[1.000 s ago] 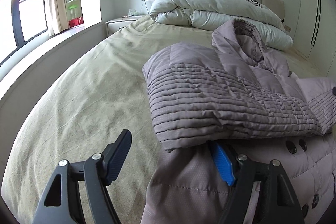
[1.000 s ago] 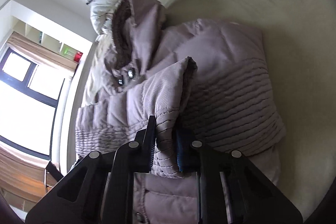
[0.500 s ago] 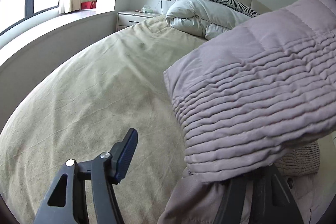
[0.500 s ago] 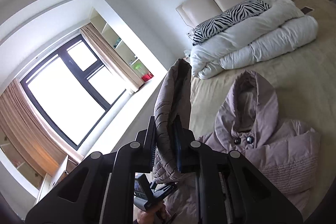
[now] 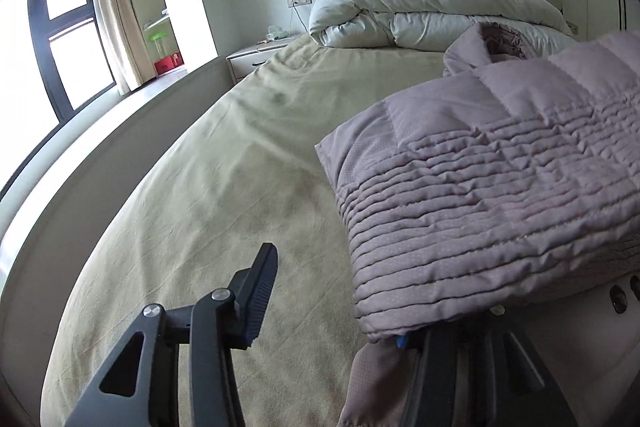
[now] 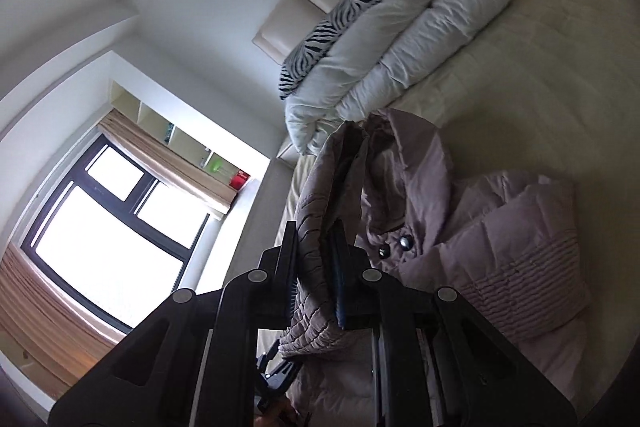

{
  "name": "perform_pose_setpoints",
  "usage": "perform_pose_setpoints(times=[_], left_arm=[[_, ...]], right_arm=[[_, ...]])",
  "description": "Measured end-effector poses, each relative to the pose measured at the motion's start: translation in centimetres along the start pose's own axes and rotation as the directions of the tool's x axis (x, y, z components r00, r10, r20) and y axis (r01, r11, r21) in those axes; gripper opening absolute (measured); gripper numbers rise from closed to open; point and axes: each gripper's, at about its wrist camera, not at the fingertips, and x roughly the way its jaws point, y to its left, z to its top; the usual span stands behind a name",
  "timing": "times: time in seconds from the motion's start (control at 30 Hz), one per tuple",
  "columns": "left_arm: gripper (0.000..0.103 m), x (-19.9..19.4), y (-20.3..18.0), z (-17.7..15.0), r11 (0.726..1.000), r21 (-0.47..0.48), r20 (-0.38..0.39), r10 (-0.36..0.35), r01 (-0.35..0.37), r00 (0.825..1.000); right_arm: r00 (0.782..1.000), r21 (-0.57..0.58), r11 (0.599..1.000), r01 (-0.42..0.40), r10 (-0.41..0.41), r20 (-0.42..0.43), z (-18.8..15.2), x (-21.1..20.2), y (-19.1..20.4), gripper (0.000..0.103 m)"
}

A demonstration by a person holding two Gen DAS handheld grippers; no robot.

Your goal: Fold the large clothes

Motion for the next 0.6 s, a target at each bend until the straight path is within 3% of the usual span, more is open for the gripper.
perform_pose_setpoints(times=[0.17, 0.3, 0.43, 0.5, 0.6], left_arm=[[0.056, -0.7, -0.6, -0.3, 0.997, 0.073, 0.000, -0.005, 0.005, 1.000], [0.056, -2.4, -1.3, -1.1, 0.988, 0.153, 0.005, -0.021, 0.020, 1.000], [0.057, -5.2, -0.9, -2.3, 0.976, 0.211, -0.016, -0.058, 0.060, 0.998], [0.057, -6.9, -0.1, -2.7, 0.976, 0.186, -0.035, -0.108, 0.113, 0.994], [0.062, -9.0, 0.8, -0.6, 0.980, 0.123, 0.014, -0.158, 0.156, 0.987]], right_arm=[[0.984, 0.161, 0.975, 0.155, -0.138, -0.109, -2.1, 3.4, -11.8, 0.013], [0.953, 0.173, 0.947, 0.271, -0.239, -0.188, -5.0, 5.5, -17.8, 0.014], [0.959, 0.165, 0.955, 0.247, -0.216, -0.185, -5.7, 5.5, -19.3, 0.014], [0.953, 0.125, 0.957, 0.260, -0.234, -0.193, -5.7, 5.3, -18.9, 0.015], [0.949, 0.089, 0.958, 0.274, -0.254, -0.186, -5.6, 4.6, -18.0, 0.018]])
